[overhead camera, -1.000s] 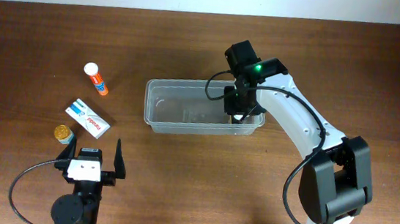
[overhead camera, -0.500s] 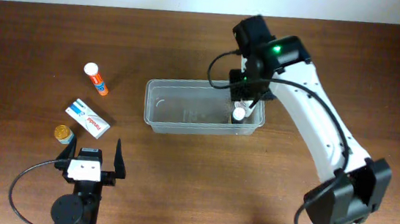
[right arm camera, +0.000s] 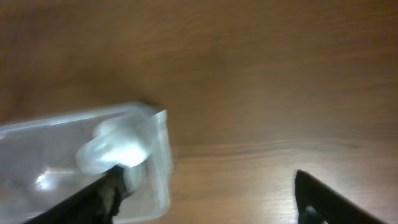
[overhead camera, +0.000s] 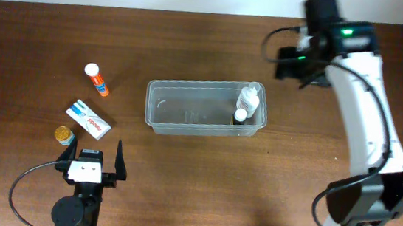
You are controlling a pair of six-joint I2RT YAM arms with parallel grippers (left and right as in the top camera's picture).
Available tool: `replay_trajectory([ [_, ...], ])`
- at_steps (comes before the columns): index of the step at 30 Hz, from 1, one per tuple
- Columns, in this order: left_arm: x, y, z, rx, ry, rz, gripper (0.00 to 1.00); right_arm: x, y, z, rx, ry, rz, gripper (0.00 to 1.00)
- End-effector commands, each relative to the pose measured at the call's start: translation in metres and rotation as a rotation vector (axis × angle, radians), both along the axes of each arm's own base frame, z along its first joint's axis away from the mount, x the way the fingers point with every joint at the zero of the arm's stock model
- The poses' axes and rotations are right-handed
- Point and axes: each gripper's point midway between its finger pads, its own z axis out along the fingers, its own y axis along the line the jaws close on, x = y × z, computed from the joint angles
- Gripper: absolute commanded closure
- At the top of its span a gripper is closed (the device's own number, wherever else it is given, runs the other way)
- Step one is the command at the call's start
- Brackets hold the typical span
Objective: Pack container
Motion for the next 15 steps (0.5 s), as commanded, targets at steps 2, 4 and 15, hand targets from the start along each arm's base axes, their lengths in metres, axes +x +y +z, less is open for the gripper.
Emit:
replay_trajectory([
  [2, 0.000, -0.001, -0.001, -0.003, -0.002, -0.007, 0.00, 0.007, -0.064, 0.021, -0.004, -0.076, -0.163, 0.01],
  [4, 0.000, -0.001, -0.001, -0.003, -0.002, -0.007, 0.00, 0.007, -0.085, 0.022, -0.005, -0.083, -0.213, 0.02],
  [15, 0.000, -0.001, -0.001, -0.003, -0.002, -0.007, 0.00, -0.009, -0.156, 0.020, -0.011, -0.069, -0.379, 0.02],
])
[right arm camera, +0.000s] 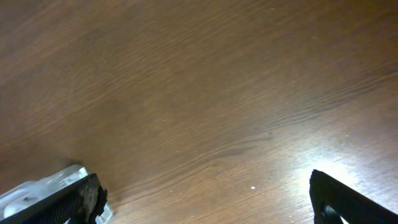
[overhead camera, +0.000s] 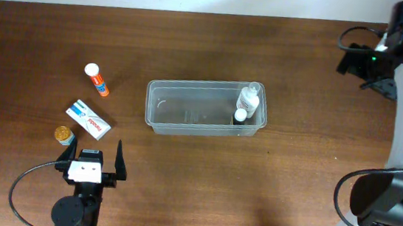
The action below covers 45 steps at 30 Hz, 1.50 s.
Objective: Pack container
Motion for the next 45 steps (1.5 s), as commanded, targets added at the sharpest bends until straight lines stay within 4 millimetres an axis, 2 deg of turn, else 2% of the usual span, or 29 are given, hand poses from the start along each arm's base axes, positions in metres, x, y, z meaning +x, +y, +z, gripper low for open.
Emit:
replay_trajectory([
  [1, 0.000, -0.001, -0.001, -0.003, -0.002, -0.007, 0.00, -0.006, -0.014, 0.018, -0.015, -0.040, -0.041, 0.02],
  [6, 0.000, -0.001, -0.001, -0.003, -0.002, -0.007, 0.00, -0.008, -0.019, 0.017, -0.015, -0.038, -0.055, 0.02],
  [39, 0.000, -0.001, -0.001, -0.003, -0.003, -0.007, 0.00, -0.008, -0.019, 0.017, -0.015, -0.038, -0.054, 0.02],
  [45, 0.000, -0.014, 0.012, -0.007, -0.052, -0.080, 0.00, -0.008, -0.019, 0.017, -0.015, -0.038, -0.054, 0.02],
])
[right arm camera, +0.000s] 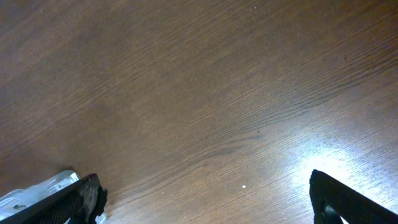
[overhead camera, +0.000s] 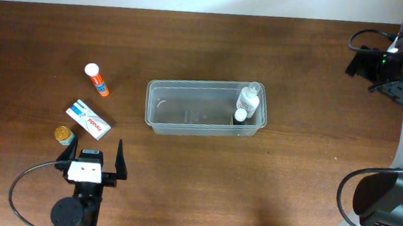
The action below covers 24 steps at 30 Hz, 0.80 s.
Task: Pack container
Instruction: 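Move the left gripper toward the gold-lidded jar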
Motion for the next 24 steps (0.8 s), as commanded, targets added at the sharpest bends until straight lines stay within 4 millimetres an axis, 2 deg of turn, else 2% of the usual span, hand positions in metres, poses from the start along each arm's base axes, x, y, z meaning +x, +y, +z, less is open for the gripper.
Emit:
replay_trajectory([
  [1, -0.001, -0.014, 0.009, -0.006, -0.032, -0.086, 0.00, -0.002, -0.003, 0.018, -0.018, -0.045, -0.015, 0.02],
  [3, -0.004, -0.023, 0.015, -0.017, -0.030, -0.134, 0.00, -0.002, -0.003, 0.018, -0.018, -0.045, -0.015, 0.02],
  [7, -0.009, -0.024, 0.027, -0.035, 0.030, -0.138, 0.00, -0.002, -0.003, 0.018, -0.018, -0.045, -0.015, 0.02],
  [13, -0.012, -0.023, 0.071, -0.041, 0.121, -0.135, 0.00, -0.002, -0.003, 0.018, -0.018, -0.045, -0.015, 0.02],
  [17, -0.002, -0.022, 0.093, -0.050, 0.258, -0.124, 0.00, -0.002, -0.003, 0.018, -0.018, -0.045, -0.015, 0.01],
  [24, 0.029, -0.024, 0.096, -0.030, 0.608, -0.142, 0.00, -0.002, -0.003, 0.018, -0.018, -0.045, -0.015, 0.02],
])
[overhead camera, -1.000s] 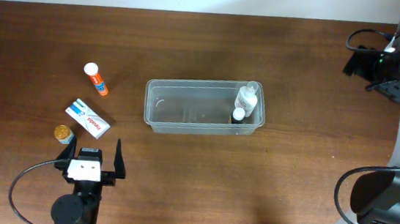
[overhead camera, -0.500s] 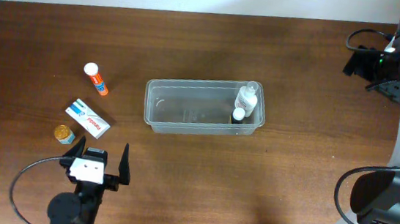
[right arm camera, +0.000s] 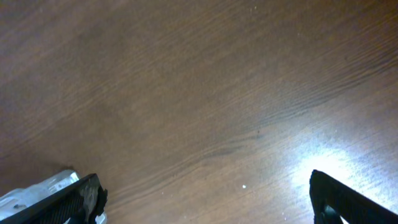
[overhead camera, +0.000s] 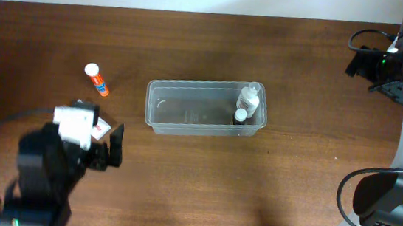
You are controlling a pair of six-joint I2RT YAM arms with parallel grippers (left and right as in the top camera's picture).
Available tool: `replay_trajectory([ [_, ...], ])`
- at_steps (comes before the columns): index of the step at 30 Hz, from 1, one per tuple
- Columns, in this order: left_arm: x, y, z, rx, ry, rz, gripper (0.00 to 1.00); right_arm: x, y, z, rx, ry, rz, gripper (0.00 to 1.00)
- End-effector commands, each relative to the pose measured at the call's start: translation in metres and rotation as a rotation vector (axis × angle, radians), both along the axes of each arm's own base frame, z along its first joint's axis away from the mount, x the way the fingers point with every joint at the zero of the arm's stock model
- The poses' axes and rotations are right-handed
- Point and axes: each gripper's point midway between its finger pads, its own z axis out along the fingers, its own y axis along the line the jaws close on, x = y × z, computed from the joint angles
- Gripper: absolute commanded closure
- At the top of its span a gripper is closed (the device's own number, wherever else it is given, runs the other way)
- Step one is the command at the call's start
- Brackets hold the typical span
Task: Pack container
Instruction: 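Move the left gripper toward the gold-lidded jar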
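A clear plastic container (overhead camera: 186,123) lies at the table's middle, with two small white bottles (overhead camera: 246,100) at its right end. An orange-and-white glue stick (overhead camera: 96,79) lies to its left. My left gripper (overhead camera: 102,146) hangs over the white and blue box (overhead camera: 102,125), of which only a corner shows. One finger stands wide to the right, so the gripper looks open. The left arm hides whatever lies to the left of the box. My right gripper (overhead camera: 376,74) is open and empty at the far right back, (right arm camera: 208,208) over bare wood.
The right wrist view catches a corner of the container (right arm camera: 37,190) at its lower left edge. The left arm's body (overhead camera: 40,175) fills the front left of the table. The right arm runs along the right edge.
My left arm has left its rest place at the front edge and now hangs over the white box and the gold-lidded jar, hiding the jar. The right arm has not moved.
My right gripper was open just past the container's right end, beside the bottles inside. Then it stood far off at the back right corner and stayed there. The left arm rested at the front edge throughout and only now stands over the box.
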Motion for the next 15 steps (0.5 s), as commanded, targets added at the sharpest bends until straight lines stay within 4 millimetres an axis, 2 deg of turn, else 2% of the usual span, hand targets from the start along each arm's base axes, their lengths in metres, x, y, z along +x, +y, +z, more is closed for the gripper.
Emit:
replay_trajectory([
  [1, 0.021, -0.004, 0.006, 0.027, 0.110, -0.055, 0.00, -0.002, -0.003, 0.018, -0.019, -0.045, -0.015, 0.02],
  [5, 0.041, -0.003, -0.005, 0.029, 0.243, -0.056, 0.00, -0.002, -0.003, 0.018, -0.019, -0.045, -0.015, 0.02],
  [8, 0.056, -0.002, -0.025, 0.029, 0.312, -0.055, 0.00, -0.002, -0.003, 0.018, -0.019, -0.045, -0.015, 0.02],
  [11, 0.071, -0.001, -0.044, 0.033, 0.357, -0.050, 0.00, -0.002, -0.003, 0.018, -0.019, -0.045, -0.015, 0.02],
  [15, 0.094, 0.007, -0.055, 0.009, 0.367, -0.013, 0.00, -0.002, -0.003, 0.018, -0.019, -0.045, -0.015, 0.02],
])
